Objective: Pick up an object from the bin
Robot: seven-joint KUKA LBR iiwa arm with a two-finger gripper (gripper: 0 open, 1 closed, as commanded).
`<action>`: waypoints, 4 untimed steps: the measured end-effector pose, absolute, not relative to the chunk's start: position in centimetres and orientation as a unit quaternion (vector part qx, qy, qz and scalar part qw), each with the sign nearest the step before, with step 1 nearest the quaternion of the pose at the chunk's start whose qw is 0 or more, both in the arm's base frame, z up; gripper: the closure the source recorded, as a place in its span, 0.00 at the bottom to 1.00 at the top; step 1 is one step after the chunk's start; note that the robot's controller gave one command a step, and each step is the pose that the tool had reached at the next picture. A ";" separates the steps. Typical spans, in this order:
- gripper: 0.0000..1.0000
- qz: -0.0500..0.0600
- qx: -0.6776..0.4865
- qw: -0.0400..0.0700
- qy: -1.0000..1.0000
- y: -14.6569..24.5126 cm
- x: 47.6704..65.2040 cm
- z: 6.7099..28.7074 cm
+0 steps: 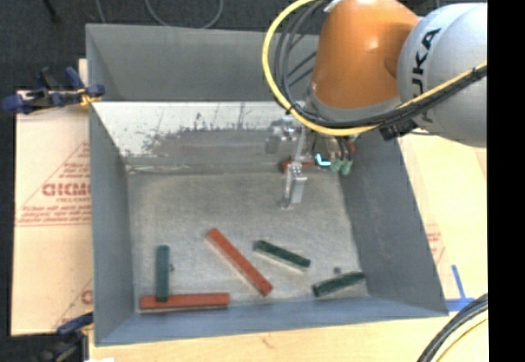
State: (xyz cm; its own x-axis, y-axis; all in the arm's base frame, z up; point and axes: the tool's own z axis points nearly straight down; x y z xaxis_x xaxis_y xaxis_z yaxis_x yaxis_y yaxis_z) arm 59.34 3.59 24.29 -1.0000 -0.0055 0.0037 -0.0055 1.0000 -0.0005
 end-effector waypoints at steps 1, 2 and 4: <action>0.00 -0.001 -0.028 0.003 -1.000 1.0 52.2 6.6; 0.00 0.001 -0.021 -0.003 -1.000 0.3 52.2 10.2; 0.00 -0.001 -0.151 0.000 -0.988 -0.2 51.5 6.9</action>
Offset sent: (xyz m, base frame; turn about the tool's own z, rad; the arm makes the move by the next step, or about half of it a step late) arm -0.0688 -0.0259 -0.1729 0.0692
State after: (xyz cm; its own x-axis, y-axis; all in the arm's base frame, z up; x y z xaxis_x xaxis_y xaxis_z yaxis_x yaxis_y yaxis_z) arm 51.46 -0.17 6.93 -0.9542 0.2992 0.0009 0.2992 0.9542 0.0014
